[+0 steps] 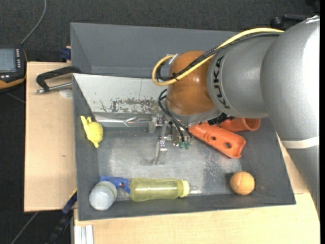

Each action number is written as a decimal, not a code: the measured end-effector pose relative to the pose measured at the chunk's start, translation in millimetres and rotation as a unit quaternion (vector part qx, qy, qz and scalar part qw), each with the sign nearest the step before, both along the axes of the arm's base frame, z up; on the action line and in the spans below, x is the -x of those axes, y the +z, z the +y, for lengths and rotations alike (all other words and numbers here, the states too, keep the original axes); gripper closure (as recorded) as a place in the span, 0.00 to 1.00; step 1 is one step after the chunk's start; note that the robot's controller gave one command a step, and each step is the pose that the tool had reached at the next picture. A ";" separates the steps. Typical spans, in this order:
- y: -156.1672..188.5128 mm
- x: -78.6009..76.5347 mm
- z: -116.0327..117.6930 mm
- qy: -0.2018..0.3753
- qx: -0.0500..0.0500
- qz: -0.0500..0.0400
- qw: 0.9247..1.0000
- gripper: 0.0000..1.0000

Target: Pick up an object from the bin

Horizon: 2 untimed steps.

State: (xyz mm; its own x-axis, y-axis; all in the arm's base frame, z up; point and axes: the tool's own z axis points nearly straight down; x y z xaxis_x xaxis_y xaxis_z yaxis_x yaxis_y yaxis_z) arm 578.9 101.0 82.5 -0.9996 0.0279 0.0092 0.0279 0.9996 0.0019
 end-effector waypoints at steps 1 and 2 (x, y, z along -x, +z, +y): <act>51.3 21.9 -37.2 0.103 -0.001 -0.004 0.995 0.00; 38.5 23.7 -54.3 0.205 0.000 -0.010 0.979 0.00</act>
Offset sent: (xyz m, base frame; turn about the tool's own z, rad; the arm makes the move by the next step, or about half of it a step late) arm -0.0315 -0.0636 -0.0125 -0.5171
